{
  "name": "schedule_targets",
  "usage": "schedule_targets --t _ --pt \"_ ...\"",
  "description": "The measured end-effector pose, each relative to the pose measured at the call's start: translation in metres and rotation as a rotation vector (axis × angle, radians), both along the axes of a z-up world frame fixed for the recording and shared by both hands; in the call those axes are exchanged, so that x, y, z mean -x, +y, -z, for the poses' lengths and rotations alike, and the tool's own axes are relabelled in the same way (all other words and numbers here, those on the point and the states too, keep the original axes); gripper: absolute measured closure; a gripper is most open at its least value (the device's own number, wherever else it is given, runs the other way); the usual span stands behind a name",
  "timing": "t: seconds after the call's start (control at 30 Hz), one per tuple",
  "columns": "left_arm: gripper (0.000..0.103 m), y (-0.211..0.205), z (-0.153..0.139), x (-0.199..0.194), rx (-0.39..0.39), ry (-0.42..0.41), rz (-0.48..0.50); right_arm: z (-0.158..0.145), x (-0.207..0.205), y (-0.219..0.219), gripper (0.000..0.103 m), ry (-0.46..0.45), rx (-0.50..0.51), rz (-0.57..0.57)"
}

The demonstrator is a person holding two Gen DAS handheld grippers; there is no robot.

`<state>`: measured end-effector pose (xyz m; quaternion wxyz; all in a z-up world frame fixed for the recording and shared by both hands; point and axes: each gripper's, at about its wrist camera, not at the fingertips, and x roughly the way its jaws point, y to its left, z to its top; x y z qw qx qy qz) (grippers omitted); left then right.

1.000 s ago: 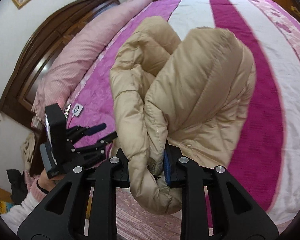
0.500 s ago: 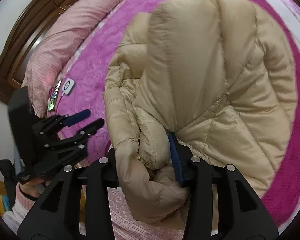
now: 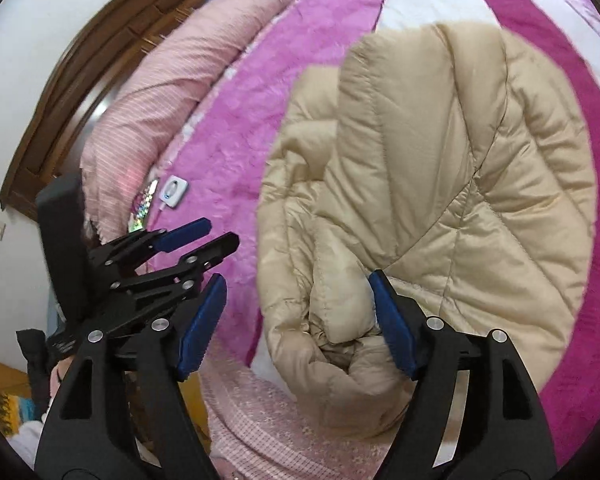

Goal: Fold large clothes

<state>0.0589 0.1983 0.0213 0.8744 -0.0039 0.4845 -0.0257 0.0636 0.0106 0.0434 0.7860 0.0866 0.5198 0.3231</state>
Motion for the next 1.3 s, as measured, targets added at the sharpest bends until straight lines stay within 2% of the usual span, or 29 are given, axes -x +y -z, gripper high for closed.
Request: schedule_targets --t 0.17,0.23,0.4,0.5,0.6,0.7,0.77,0.83,0.93,1.17,1.3 --pt "0.055 -0.004 -0.015 -0.002 0.03 -0.006 0.009 -0.028 0.017 -0.015 0.022 -0.042 -0.034 0.0" --pt "0.051 -0.008 -0.021 -0.002 0.032 -0.011 0.016 -0.035 0.023 -0.02 0.019 -0.049 -0.05 0.001" --pt "0.048 -0.023 -0.033 0.002 0.046 -0.015 0.052 -0.052 0.04 -0.057 0.013 -0.068 -0.085 0.027" --pt "0.038 -0.036 -0.041 0.004 0.047 -0.02 0.077 -0.058 0.047 -0.08 0.011 -0.083 -0.089 0.057" --pt "0.038 -0.054 -0.049 0.005 0.038 -0.035 0.113 -0.058 0.046 -0.105 0.011 -0.097 -0.065 0.102" --pt "0.027 -0.07 -0.054 0.005 0.035 -0.042 0.138 -0.05 0.04 -0.136 0.011 -0.095 -0.031 0.19" --pt "0.026 -0.082 -0.057 0.003 0.025 -0.047 0.155 -0.041 0.035 -0.155 0.011 -0.093 -0.014 0.241" --pt "0.02 -0.095 -0.058 0.0 0.016 -0.047 0.169 -0.03 0.028 -0.174 0.011 -0.081 0.001 0.288" --pt "0.016 -0.114 -0.059 -0.006 0.01 -0.044 0.187 -0.005 0.014 -0.195 0.011 -0.035 0.002 0.346" --pt "0.015 -0.144 -0.039 -0.027 -0.015 0.01 0.194 0.044 -0.007 -0.194 0.011 0.039 -0.02 0.348" --pt "0.015 -0.146 -0.02 -0.036 -0.12 0.026 0.136 0.058 -0.018 -0.178 0.011 0.044 -0.014 0.323"
